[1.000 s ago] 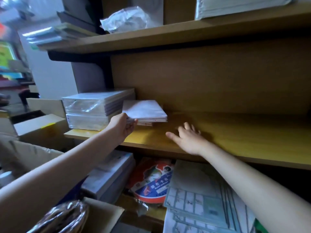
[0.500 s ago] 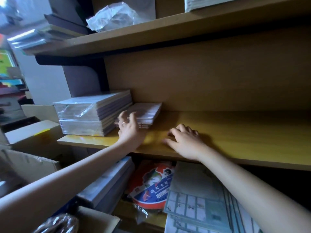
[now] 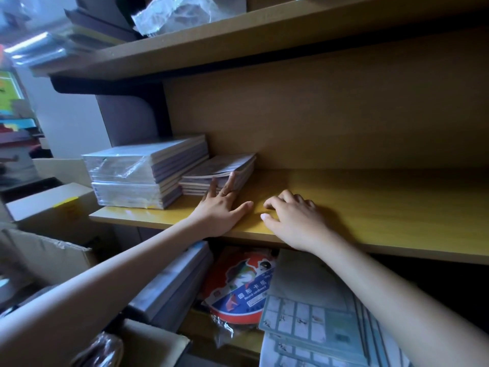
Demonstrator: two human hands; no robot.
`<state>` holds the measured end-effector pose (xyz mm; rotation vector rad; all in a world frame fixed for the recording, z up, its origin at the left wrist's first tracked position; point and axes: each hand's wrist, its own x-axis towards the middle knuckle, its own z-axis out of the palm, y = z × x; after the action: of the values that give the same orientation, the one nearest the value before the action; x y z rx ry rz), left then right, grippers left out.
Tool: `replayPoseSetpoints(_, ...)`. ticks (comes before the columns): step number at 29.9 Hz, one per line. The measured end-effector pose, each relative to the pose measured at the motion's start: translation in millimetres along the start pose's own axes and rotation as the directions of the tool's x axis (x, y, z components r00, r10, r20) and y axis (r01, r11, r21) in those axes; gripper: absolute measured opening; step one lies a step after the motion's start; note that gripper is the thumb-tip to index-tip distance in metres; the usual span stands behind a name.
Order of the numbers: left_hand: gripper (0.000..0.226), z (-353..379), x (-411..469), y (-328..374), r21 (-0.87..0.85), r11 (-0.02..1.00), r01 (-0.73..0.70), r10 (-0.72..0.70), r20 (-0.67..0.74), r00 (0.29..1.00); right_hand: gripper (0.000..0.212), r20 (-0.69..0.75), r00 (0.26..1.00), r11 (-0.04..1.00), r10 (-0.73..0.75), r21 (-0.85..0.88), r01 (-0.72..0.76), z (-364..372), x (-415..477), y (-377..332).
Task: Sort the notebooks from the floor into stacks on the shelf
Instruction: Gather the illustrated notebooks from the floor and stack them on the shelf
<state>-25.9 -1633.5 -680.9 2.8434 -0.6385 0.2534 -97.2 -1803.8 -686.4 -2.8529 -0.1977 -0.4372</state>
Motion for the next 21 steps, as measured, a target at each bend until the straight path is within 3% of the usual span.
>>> replayPoseSetpoints(4, 0.053, 3, -3, -1, 0.023, 0.999, -0.026, 0.028, -0.09, 0.996, 0.037, -0.062, 0.998, 1.0, 0.0, 0.003, 0.001, 1, -1, -1)
replayPoseSetpoints(8, 0.046, 14, -31, 13, 0.015, 0.981, -0.194, 0.179, -0.465, 0.867, 0.028, -0.26, 0.964, 0.999, -0.051, -0.025, 0.046, 0, -10, -5)
replayPoseSetpoints(11, 0.04, 27, -60, 39, 0.11, 0.976, -0.188, 0.218, -0.513, 0.83, 0.022, -0.318, 0.938, 0.987, -0.141, -0.119, 0.108, 1, -18, -6)
replayPoseSetpoints(14, 0.047, 42, -91, 69, 0.063, 0.983, -0.175, 0.181, -0.54, 0.822, 0.017, -0.323, 0.938, 0.985, -0.126, 0.069, 0.156, 0, -37, 2)
replayPoseSetpoints(17, 0.059, 69, -131, 93, -0.196, 0.973, -0.124, 0.038, -0.395, 0.918, 0.025, -0.439, 0.884, 0.934, -0.161, 0.222, 0.28, -2, -90, 10)
replayPoseSetpoints(19, 0.061, 92, -158, 106, -0.359, 0.932, 0.052, -0.106, -0.134, 0.985, 0.023, -0.441, 0.868, 0.927, -0.226, 0.176, 0.33, 3, -138, 15)
replayPoseSetpoints(21, 0.06, 114, -183, 111, -0.402, 0.87, 0.284, -0.226, 0.187, 0.956, 0.021, -0.343, 0.899, 0.925, -0.273, 0.163, 0.343, 18, -187, 23)
